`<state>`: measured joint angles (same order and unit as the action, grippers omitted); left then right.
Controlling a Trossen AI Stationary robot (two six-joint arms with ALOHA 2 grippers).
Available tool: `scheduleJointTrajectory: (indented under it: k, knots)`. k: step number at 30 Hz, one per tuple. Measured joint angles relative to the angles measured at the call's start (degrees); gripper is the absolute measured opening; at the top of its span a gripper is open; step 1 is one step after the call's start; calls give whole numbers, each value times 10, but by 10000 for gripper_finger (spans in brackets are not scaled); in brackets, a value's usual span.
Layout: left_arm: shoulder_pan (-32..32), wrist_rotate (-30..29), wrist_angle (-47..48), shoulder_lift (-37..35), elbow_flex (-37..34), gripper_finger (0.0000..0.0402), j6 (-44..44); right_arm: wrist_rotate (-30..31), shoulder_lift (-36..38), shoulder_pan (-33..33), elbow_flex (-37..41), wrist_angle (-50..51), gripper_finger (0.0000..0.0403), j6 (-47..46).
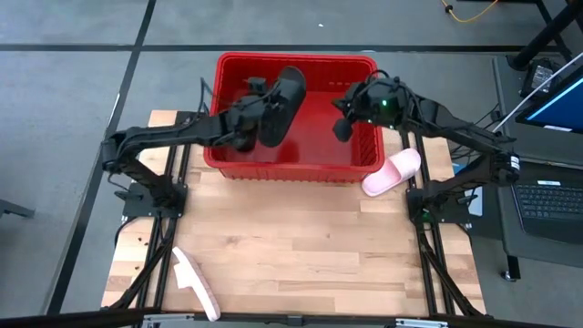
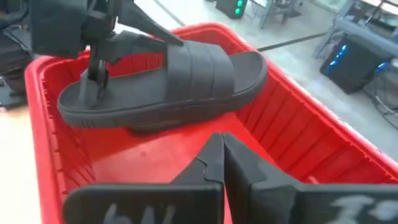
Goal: Pick and place slides into bin
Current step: Put the black slide into the red bin
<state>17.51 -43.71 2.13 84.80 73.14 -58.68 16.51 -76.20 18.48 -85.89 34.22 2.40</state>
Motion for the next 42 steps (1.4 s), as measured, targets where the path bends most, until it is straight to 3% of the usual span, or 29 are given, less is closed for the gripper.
scheduleJointTrajectory:
  k: [5, 12, 18, 42]
  knots:
    - [27, 1, 68, 46, 67, 3, 50, -54, 0, 46, 0, 0, 3, 20]
    - [50, 3, 86, 86, 89, 3, 98, -71, 0, 87, 0, 3, 2, 44]
    - [60, 2, 99, 111, 89, 3, 148, -179, -2, 106, 0, 5, 2, 72]
    - [131, 47, 94, 203, 89, 3, 168, -243, -60, 114, 0, 45, 3, 133]
